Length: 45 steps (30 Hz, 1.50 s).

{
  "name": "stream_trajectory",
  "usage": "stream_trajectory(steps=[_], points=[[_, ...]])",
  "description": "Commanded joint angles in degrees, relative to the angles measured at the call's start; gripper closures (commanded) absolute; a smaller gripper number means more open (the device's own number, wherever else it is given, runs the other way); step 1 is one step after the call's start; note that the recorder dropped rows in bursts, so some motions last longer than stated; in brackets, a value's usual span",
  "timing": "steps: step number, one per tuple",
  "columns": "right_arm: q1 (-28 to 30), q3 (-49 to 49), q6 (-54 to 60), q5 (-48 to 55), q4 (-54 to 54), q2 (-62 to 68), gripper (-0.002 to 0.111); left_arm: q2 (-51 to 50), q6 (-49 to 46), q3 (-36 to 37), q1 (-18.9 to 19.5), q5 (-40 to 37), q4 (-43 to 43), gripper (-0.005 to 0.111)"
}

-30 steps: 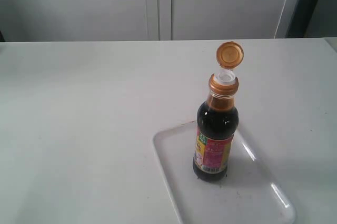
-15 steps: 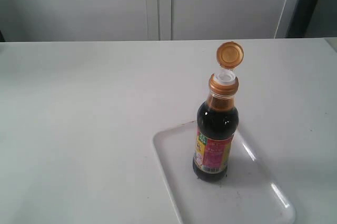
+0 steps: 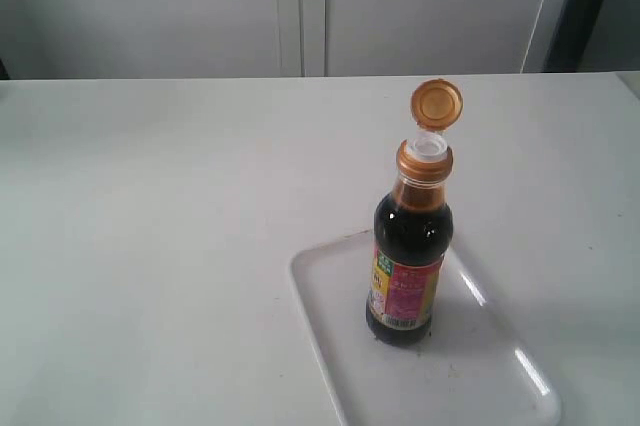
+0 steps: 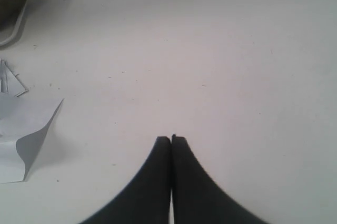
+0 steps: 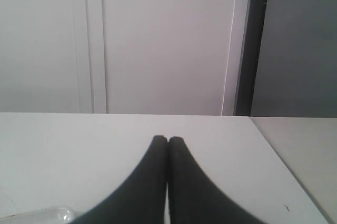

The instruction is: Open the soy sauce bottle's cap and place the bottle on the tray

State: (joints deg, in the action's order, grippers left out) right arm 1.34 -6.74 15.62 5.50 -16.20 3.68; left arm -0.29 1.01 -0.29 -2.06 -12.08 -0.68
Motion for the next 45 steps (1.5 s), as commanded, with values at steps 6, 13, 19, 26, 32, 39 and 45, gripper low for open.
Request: stream_trajectory(steps=[6,13,19,26,32,39,45], points=[[0.29,0.17,0.01,-0.45,0.08,-0.24,0.108,0.29,-0.20,0.29,0.22,-0.66,0.68,0.107],[0.29,0.17,0.01,-0.45,0.08,-0.24,0.108,0.29,-0.20,0.29,0.22,0.14,0.68,0.107],[0.29,0.17,0.01,-0.45,0.08,-0.24,0.108,0.29,-0.20,0.29,0.22,0.14,0.68,0.107],[0.29,0.17,0.01,-0.45,-0.05,-0.24,0.108,0.29,-0.20,0.29,0.22,0.14,0.68,0.107],[0.29,0.17,0.01,-0.45,-0.05,-0.24,0.108,0.29,-0.20,0.29,0.22,0.14,0.68,0.107],[0.29,0.17,0.01,-0.45,-0.05,-0.24,0.108,0.29,-0.20,0.29,0.22,0.14,0.68,0.107],[0.29,0.17,-1.30,1.84,2.56,-0.24,0.108,0.29,-0.20,0.29,0.22,0.14,0.68,0.107]])
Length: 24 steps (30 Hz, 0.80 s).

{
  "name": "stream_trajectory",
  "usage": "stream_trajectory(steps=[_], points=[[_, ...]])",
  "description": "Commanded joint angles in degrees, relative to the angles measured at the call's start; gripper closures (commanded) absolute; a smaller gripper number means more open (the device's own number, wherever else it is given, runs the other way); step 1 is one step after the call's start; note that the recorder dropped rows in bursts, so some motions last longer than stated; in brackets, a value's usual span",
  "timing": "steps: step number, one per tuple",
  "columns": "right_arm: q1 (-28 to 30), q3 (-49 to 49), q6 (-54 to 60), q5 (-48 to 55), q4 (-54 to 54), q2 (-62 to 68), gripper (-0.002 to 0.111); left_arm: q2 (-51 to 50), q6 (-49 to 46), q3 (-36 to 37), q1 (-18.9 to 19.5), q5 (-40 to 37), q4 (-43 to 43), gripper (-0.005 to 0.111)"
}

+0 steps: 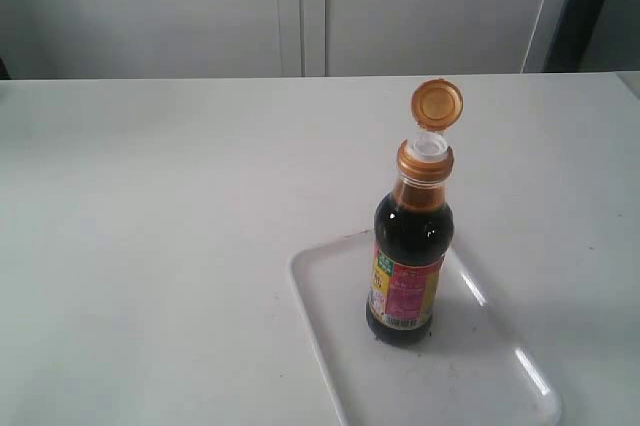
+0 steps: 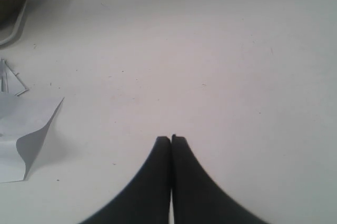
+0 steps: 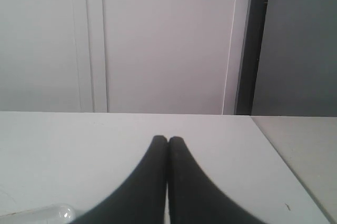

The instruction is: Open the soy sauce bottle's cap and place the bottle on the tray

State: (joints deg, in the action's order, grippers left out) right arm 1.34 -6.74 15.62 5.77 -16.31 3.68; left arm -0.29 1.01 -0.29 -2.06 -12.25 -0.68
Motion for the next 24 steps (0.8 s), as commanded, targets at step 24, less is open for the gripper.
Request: stream_trajectory(steps=[24], points=[[0.29,5.18,-17.24,6.60,16.86,-3.68,0.108,0.29,-0.20,0.29,0.22,0.30,0.68,0.107]])
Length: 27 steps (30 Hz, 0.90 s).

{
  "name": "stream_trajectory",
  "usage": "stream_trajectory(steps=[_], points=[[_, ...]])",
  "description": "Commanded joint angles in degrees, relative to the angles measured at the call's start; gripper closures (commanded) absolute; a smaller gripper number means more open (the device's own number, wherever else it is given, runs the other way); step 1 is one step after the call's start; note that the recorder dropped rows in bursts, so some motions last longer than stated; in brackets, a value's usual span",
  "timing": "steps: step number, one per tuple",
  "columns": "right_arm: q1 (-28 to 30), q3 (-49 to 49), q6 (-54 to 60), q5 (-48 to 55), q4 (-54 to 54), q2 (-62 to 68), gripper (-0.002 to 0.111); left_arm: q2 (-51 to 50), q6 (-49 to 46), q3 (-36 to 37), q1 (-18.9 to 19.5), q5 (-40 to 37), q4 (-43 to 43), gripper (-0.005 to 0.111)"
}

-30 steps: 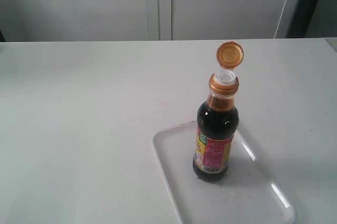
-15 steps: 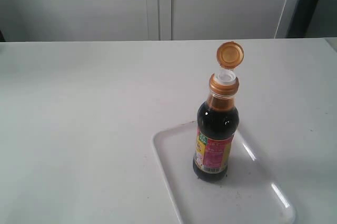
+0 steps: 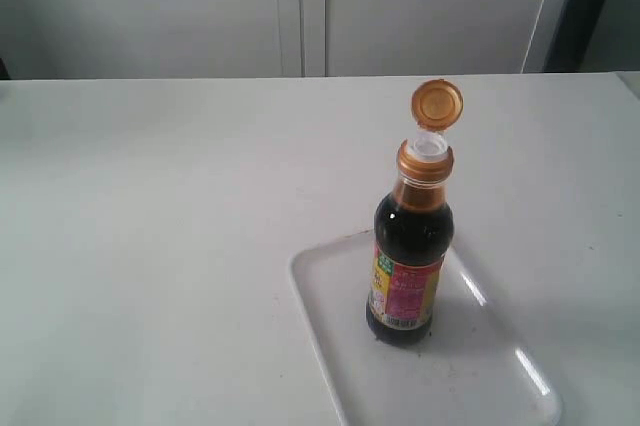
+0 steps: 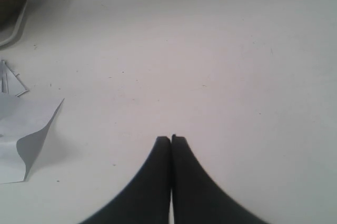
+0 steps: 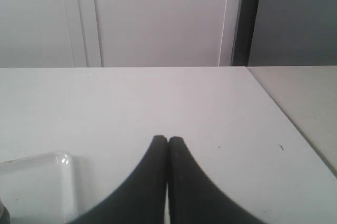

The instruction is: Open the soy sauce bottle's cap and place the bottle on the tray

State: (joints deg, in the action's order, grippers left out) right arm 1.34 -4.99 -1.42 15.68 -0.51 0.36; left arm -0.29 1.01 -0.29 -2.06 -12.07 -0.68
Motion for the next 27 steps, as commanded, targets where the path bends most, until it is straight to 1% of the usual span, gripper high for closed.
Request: stream_trajectory(steps=[1,3,6,8,9,27], points=[[0.29,4.37,-0.19,-4.00,1.13,-0.36,0.108,0.29,-0.20,0.29,0.22,0.12,0.68,0.107],[0.29,4.99,-0.19,-5.65,1.46,-0.36,0.108,0.29,-0.20,0.29,0.22,0.12,0.68,0.107],[0.29,4.99,-0.19,-3.64,1.79,-0.36,0.108,0.29,-0.20,0.29,0.22,0.12,0.68,0.107],[0.29,4.99,-0.19,-0.29,1.79,-0.36,0.108,0.29,-0.20,0.29,0.22,0.12,0.68,0.107],[0.29,4.99,-0.19,2.94,1.92,-0.36,0.108,0.29,-0.20,0.29,0.22,0.12,0.68,0.107],[-0.28,4.99,-0.19,3.79,1.82,-0.36,0.108,0.29,-0.20,0.29,0.22,0.12,0.68,0.107]])
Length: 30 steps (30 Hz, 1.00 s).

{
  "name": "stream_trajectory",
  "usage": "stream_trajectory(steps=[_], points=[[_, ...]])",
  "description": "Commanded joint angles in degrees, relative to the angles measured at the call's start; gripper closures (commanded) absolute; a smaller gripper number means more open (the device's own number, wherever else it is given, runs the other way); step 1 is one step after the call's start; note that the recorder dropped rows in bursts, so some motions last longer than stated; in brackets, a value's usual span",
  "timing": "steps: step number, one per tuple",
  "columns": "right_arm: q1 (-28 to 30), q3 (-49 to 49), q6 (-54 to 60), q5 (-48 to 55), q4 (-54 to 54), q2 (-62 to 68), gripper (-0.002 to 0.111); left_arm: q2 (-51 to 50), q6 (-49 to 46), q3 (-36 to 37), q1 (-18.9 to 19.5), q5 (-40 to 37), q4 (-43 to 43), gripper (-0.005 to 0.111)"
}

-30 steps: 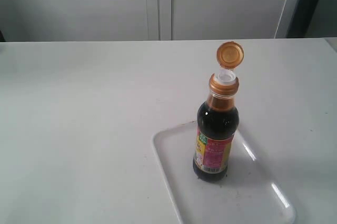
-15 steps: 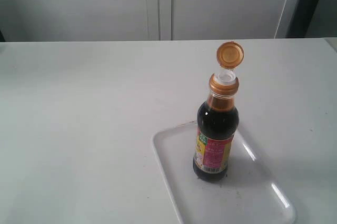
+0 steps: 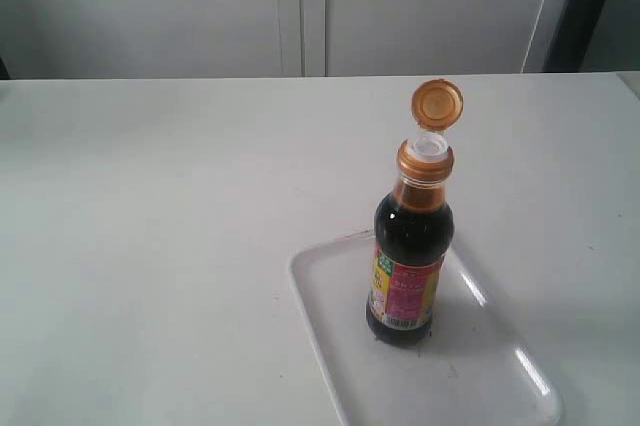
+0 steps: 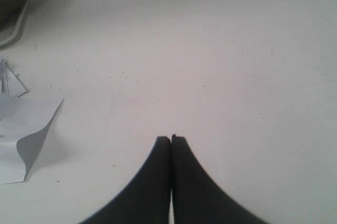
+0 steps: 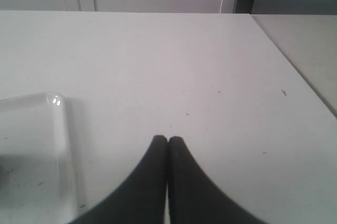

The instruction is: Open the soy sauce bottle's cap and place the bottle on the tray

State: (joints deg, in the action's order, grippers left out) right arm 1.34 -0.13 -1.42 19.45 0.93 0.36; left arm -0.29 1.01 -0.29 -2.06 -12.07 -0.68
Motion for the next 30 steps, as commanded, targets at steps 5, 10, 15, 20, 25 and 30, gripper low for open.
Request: stream_trajectory(steps=[5,10,15,20,25,30], points=[[-3.32,0.13,-0.19,0.02,0.38,-0.36,0.108,0.29,-0.20,0.29,0.22,0.12,0.68,0.107],[-3.57,0.13,-0.19,0.02,0.38,-0.36,0.108,0.29,-0.20,0.29,0.22,0.12,0.68,0.107],[-3.57,0.13,-0.19,0.02,0.38,-0.36,0.108,0.29,-0.20,0.29,0.22,0.12,0.68,0.107],[-3.57,0.13,-0.19,0.02,0.38,-0.36,0.108,0.29,-0.20,0.29,0.22,0.12,0.68,0.107],[-3.57,0.13,-0.19,0.02,0.38,-0.36,0.108,0.29,-0.20,0.29,0.22,0.12,0.68,0.107],[-3.57,0.13,-0.19,0.02,0.38,-0.36,0.108,0.29,-0.20,0.29,0.22,0.12,0.68,0.107]])
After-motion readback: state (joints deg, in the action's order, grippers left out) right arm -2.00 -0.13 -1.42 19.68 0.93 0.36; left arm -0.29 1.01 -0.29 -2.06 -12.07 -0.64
